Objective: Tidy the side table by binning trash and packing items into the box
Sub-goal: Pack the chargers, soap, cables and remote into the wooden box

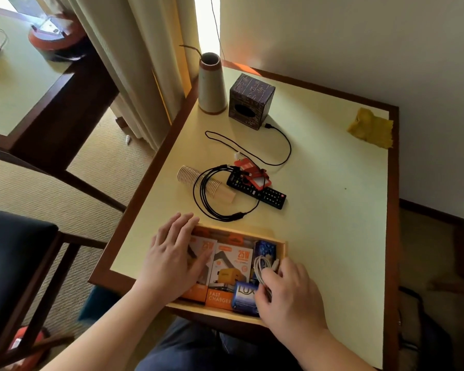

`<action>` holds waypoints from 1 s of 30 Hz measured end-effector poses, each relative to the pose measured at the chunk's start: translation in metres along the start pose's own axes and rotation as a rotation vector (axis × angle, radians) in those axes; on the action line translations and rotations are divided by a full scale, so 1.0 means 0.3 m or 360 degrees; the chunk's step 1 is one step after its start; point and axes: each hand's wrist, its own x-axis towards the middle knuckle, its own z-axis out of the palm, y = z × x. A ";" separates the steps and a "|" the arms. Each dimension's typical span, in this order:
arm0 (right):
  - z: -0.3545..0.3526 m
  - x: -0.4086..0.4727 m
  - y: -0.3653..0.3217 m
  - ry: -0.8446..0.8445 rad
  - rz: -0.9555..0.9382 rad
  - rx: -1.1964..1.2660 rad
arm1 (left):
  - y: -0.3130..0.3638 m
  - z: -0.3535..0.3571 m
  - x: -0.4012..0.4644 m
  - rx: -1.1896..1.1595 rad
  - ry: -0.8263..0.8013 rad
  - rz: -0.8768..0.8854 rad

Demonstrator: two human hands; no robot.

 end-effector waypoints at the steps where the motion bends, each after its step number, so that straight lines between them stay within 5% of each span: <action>1: -0.001 0.001 0.001 -0.0013 -0.0001 -0.0009 | 0.000 -0.001 0.000 0.0003 0.0000 0.0000; 12: -0.114 0.314 0.039 0.0254 -0.0059 0.0173 | 0.001 -0.006 -0.002 -0.0002 0.0005 0.0000; 22: -0.012 0.778 0.115 -0.0115 0.0243 0.0061 | -0.002 -0.003 -0.003 -0.0023 -0.0016 -0.0024; 30: -0.041 0.763 0.058 0.0180 0.0208 -0.0093 | -0.007 -0.002 -0.004 -0.0021 0.0025 0.0001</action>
